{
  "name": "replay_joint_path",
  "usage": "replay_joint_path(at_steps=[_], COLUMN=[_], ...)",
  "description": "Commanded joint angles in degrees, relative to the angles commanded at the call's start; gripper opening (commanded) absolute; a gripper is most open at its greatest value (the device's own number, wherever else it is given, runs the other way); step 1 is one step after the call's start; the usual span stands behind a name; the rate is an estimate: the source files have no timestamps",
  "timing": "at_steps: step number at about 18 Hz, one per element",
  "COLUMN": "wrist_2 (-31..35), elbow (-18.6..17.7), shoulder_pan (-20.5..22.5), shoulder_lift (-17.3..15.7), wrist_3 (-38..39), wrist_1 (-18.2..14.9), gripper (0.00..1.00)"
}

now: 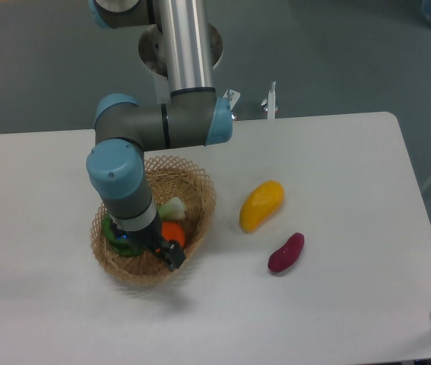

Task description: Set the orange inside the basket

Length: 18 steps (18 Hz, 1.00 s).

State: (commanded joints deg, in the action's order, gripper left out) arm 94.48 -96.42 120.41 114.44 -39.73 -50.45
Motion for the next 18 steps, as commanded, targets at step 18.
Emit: replay_joint_path(at_steps=[18], wrist_2=[0.0], elbow=[0.1], shoulder_pan=[20.4], shoulder_lift=[-2.9], wrist_3=[-6.4], wrist_1=[5.6], gripper=[1.0])
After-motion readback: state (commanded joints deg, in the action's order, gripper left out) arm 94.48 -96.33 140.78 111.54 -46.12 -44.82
